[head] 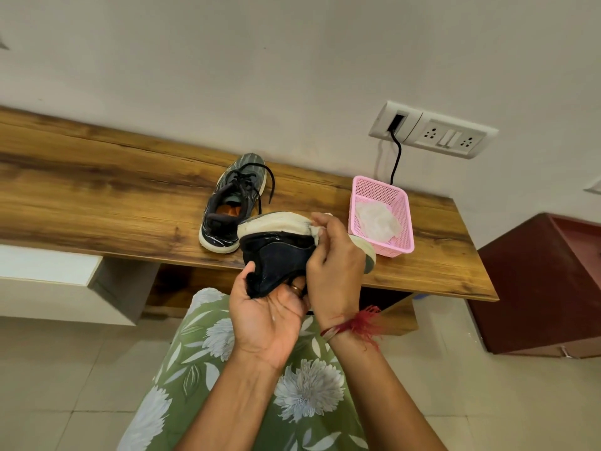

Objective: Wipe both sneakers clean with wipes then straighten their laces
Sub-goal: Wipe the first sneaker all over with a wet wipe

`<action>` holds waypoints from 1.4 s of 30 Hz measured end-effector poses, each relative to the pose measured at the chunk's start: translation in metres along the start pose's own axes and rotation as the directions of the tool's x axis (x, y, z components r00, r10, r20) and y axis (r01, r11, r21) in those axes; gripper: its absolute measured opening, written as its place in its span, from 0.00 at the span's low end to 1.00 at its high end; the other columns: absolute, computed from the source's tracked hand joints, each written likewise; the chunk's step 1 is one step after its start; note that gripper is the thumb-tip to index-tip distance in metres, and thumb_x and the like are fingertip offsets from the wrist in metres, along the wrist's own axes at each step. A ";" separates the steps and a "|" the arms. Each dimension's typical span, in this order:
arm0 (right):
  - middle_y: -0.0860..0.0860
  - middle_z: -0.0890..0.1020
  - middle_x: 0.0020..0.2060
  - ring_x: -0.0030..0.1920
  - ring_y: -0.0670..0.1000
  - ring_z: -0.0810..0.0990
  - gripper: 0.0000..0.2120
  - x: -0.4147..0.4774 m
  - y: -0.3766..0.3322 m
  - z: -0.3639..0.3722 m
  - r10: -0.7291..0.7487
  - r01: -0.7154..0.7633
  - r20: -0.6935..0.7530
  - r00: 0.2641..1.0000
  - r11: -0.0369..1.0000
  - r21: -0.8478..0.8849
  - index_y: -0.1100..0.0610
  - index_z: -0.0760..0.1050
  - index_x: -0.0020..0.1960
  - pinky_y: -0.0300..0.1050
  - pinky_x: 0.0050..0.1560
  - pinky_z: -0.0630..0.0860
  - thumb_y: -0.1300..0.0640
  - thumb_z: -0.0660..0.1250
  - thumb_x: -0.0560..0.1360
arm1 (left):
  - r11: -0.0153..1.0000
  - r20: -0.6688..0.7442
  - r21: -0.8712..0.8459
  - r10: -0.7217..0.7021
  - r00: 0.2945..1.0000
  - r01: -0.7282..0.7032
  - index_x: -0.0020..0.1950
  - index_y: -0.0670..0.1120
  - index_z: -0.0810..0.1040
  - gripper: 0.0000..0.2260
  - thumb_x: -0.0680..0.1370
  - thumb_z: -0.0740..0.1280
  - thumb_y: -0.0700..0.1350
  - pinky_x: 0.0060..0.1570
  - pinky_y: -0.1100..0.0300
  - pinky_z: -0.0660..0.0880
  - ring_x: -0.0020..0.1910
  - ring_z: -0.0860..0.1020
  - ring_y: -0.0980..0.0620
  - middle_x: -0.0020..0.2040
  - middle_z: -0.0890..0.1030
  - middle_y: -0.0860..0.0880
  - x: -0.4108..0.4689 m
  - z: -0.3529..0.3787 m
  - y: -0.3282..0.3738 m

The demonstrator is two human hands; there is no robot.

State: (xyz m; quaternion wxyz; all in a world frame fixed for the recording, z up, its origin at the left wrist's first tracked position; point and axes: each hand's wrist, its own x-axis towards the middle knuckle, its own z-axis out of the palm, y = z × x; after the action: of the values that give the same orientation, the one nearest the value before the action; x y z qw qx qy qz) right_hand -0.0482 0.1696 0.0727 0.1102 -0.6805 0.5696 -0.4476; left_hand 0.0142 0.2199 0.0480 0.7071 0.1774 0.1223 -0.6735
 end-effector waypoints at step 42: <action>0.56 0.81 0.45 0.47 0.55 0.79 0.05 0.016 0.147 -0.043 0.761 -0.764 0.207 0.615 0.511 0.394 0.59 0.79 0.49 0.46 0.48 0.75 0.64 0.67 0.74 | 0.993 -0.003 -0.113 -0.026 1.000 0.025 0.68 0.44 0.73 0.24 0.76 0.55 0.53 0.62 0.34 0.66 0.61 0.77 0.37 0.60 0.80 0.41 0.002 -0.003 -0.002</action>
State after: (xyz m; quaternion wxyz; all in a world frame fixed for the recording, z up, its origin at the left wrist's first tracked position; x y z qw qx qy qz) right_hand -0.1799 0.1227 0.0080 0.4497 -0.3181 0.6909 -0.4682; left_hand 0.0121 0.2197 0.0439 0.7071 0.1369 0.1639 -0.6741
